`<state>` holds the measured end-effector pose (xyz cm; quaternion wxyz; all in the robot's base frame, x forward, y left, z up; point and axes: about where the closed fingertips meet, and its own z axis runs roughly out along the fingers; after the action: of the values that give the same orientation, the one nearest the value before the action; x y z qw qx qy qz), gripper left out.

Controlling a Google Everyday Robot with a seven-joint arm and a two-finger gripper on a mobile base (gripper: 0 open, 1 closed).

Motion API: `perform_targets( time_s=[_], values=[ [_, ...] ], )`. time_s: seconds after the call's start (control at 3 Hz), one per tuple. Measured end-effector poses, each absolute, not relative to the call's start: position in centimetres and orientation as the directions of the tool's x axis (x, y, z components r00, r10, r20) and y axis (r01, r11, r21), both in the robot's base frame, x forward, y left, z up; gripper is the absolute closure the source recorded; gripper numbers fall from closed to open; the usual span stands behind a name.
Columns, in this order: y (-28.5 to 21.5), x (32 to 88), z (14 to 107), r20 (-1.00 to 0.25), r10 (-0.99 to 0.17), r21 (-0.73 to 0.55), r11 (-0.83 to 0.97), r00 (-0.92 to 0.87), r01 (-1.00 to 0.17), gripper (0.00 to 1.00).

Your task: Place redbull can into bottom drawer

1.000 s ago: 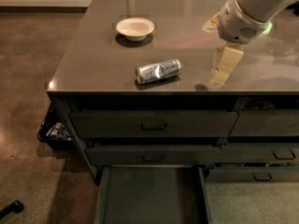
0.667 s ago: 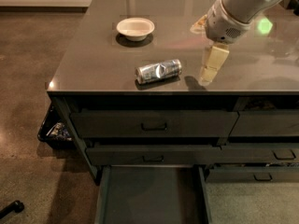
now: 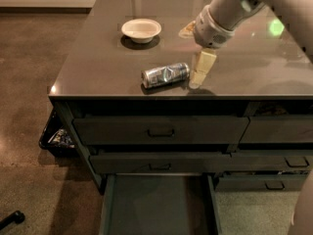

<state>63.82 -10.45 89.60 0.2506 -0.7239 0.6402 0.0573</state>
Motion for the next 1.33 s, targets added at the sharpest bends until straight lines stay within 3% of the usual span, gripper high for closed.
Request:
perform_targets(
  time_s=[0.67,1.33],
  values=[
    [-8.2,66.0,87.6,-0.391,-0.903,-0.341,-0.039,0.180,-0.939,0.00],
    [-7.7,67.0,85.3,-0.414,-0.906,-0.261,0.019,0.094,-0.965,0.00]
  ],
)
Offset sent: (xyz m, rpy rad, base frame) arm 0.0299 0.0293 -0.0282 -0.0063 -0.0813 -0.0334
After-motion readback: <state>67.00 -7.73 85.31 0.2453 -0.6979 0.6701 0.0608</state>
